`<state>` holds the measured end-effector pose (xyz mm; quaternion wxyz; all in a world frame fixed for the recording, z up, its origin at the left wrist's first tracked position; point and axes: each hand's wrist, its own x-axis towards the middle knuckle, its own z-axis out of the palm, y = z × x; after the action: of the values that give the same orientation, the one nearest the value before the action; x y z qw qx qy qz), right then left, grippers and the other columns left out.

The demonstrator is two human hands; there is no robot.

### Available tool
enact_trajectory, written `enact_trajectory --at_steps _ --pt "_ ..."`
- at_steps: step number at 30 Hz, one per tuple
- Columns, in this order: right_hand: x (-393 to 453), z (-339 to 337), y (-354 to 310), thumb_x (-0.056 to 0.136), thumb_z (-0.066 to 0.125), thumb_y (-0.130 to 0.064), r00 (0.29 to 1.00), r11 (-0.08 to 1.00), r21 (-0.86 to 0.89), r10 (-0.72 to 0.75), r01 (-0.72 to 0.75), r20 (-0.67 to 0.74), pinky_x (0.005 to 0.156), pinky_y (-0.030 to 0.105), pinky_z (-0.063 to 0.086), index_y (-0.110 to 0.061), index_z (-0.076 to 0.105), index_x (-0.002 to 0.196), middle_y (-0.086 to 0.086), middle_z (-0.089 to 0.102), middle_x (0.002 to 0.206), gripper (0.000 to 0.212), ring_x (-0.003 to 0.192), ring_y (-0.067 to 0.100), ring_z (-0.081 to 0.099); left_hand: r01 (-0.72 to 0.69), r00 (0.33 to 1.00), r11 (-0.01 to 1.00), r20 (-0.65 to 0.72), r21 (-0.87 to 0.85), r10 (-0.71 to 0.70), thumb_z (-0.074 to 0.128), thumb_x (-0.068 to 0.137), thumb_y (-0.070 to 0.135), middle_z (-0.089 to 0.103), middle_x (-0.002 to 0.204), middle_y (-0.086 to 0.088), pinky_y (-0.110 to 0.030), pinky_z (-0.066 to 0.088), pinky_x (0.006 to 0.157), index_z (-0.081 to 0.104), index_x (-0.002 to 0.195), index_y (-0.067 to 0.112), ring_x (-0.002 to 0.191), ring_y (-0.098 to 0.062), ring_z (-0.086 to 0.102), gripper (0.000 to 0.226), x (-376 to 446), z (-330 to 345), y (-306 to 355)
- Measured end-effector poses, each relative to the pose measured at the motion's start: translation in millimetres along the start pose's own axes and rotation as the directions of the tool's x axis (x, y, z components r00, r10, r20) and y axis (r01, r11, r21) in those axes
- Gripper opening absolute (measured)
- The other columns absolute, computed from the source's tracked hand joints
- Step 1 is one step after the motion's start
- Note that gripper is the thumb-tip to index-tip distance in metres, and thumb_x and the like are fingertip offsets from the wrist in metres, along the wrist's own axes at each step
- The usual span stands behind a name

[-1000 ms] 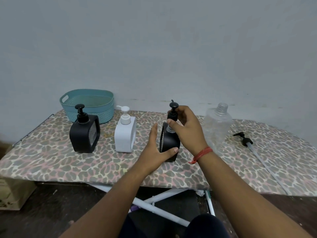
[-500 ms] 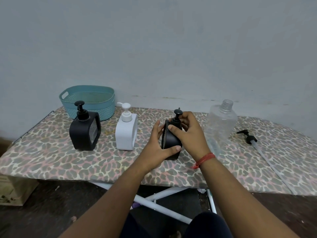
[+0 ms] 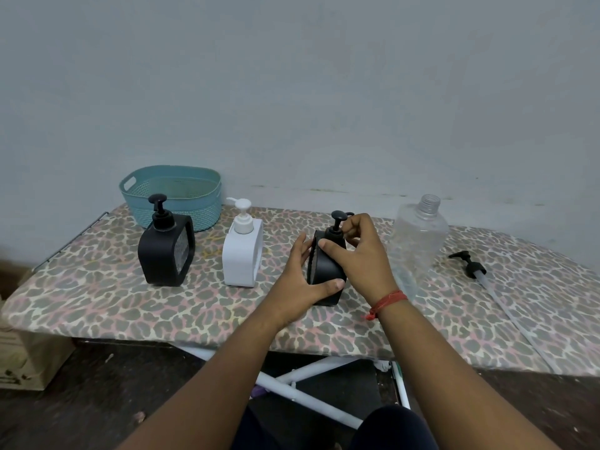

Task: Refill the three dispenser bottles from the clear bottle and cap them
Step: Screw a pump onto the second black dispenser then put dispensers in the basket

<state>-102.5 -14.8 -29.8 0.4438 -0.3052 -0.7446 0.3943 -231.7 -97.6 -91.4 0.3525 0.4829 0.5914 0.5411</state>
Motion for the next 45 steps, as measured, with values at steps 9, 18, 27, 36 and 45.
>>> enact_trajectory --at_steps 9,18,27,36,45 --pt "-4.5 -7.2 1.2 0.096 0.065 -0.022 0.993 0.998 0.042 0.040 -0.045 0.111 0.105 0.045 0.046 -0.025 0.062 0.114 0.001 0.057 0.119 0.018 0.117 0.021 0.058 0.001 1.000 1.000 -0.010 0.003 -0.001 0.086 0.062 0.067 0.031 0.146 0.039 -0.004 0.044 0.087 0.003 0.155 0.056 0.117 0.032 0.041 0.125 0.1 -0.9 -0.3" --pt "-4.6 2.4 -3.1 0.082 0.080 -0.026 0.997 0.998 0.008 0.064 -0.064 -0.033 0.084 0.037 0.054 -0.029 0.057 0.091 -0.002 0.058 0.082 0.024 0.088 0.018 0.061 -0.005 1.000 0.999 0.002 -0.032 0.006 0.088 0.063 0.059 0.029 0.149 0.035 -0.002 0.046 0.083 0.004 0.158 0.051 0.114 0.034 0.042 0.127 0.1 -0.5 -2.0" --pt "-8.0 0.1 -1.3 0.090 0.071 -0.026 1.000 0.998 -0.057 0.005 -0.005 0.000 0.100 0.029 0.045 -0.033 0.059 0.111 -0.010 0.060 0.111 0.026 0.115 0.015 0.055 -0.005 1.000 0.999 0.006 -0.037 0.005 0.088 0.063 0.059 0.029 0.147 0.037 -0.001 0.046 0.081 0.005 0.159 0.049 0.110 0.035 0.043 0.127 -0.4 0.0 -1.1" --pt "-6.5 3.7 -1.2 0.081 0.080 -0.031 0.996 0.997 -0.007 0.078 -0.078 -0.047 0.091 0.027 0.046 -0.035 0.053 0.091 -0.005 0.062 0.107 0.029 0.105 0.013 0.059 -0.008 1.000 0.998 0.012 -0.056 0.009 0.088 0.062 0.055 0.028 0.150 0.032 -0.004 0.048 0.081 0.005 0.160 0.048 0.110 0.034 0.044 0.129 -1.7 0.6 0.2" --pt "-3.7 -9.0 -3.5 0.087 0.075 -0.018 0.998 0.994 0.093 0.060 -0.063 0.038 0.105 0.031 0.044 -0.028 0.054 0.109 -0.010 0.063 0.117 0.032 0.117 0.006 0.058 -0.019 1.000 0.999 -0.004 -0.031 0.019 0.087 0.062 0.061 0.028 0.150 0.033 -0.005 0.048 0.082 0.007 0.158 0.050 0.110 0.035 0.042 0.126 -1.9 1.0 2.4"
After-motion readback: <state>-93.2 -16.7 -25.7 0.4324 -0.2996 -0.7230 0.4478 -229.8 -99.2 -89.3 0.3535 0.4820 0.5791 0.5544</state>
